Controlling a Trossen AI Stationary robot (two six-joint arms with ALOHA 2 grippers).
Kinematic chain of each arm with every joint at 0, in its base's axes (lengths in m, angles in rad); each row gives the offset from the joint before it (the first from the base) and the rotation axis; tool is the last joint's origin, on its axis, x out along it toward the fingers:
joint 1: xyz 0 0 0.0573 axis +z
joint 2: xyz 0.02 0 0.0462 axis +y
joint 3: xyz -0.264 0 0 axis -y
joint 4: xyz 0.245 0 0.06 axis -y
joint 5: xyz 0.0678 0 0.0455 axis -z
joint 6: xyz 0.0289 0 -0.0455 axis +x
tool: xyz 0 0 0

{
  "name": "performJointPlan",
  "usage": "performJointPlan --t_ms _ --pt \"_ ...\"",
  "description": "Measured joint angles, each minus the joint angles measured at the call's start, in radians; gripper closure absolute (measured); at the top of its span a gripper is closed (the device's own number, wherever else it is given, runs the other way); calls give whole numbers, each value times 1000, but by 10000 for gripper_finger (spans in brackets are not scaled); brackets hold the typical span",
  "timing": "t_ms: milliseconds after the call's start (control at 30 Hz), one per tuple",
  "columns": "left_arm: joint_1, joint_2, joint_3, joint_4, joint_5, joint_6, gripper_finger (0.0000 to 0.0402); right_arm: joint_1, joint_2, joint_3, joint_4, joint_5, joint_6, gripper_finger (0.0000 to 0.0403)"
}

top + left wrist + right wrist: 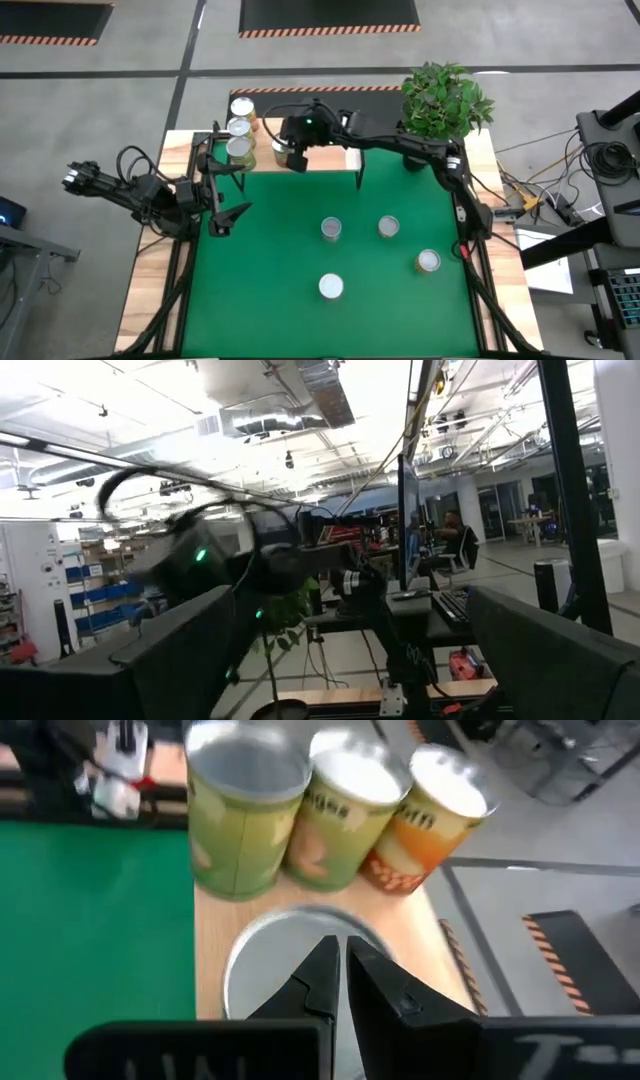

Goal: Pick and place cans onto a shelf
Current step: Put the corn can on the shelf

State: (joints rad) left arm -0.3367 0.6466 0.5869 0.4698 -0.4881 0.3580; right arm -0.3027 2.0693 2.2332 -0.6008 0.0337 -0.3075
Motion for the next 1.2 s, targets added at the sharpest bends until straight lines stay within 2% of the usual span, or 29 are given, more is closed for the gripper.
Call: performJointPlan --t_ms 333,467,567,933,1200 --pt "0 -1 0 -8 0 0 22 -4 43 32 -29 -7 -31 390" --pt "0 -1 0 -8 0 0 22 -20 43 32 -30 45 -38 390" --pt "0 -1 0 -8 -1 0 22 -41 43 31 -28 45 -38 390" --pt "0 -1 0 -7 -1 0 22 -104 43 -12 60 45 9 390" --pt "0 -1 0 -7 -1 0 22 -92 27 -15 52 47 -13 390"
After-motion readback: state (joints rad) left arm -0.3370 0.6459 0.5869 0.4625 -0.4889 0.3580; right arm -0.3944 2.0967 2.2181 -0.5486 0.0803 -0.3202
